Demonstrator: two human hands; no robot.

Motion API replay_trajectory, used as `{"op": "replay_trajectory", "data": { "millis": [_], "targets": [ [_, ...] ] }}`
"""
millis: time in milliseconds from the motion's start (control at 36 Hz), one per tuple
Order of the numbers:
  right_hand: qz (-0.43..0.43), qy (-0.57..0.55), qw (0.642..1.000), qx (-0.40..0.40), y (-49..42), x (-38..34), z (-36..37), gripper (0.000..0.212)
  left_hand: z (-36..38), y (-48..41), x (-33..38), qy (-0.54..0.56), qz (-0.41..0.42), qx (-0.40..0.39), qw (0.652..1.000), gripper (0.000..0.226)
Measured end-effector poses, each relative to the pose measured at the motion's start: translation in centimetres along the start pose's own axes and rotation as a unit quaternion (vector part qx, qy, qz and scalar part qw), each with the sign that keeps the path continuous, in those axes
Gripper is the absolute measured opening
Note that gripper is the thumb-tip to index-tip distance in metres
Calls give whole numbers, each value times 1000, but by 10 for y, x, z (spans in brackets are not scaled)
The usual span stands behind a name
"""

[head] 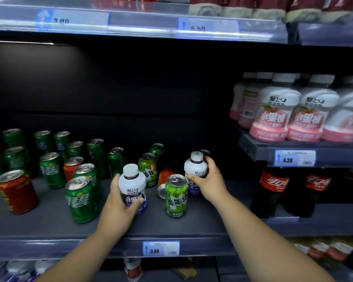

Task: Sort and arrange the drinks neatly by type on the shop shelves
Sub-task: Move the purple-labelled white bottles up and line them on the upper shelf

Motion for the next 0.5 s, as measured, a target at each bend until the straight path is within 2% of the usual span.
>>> {"op": "replay_trajectory", "data": {
  "millis": [111, 194, 500],
  "targets": [
    [-4, 13, 1000, 8, -8, 5, 7, 74, 1, -1, -3, 19, -10, -3, 1000, 98],
    [-5, 15, 1000, 17, -6, 9, 5, 66, 1, 0, -1, 41, -7, -9, 999, 86],
    [-21, 49, 999, 12, 35, 8, -24, 69, -1, 2, 0, 45, -4, -17, 999, 83]
  ]
}}
Point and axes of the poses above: each hand's wrist, its own y-axis away from the middle knuckle, its own z-axis out of the palm, x = y × z, the point moved 2 cm from there along -y, towards the middle knuckle, and after that the axes turned 6 degrees about -z, right-handed, at the moved point
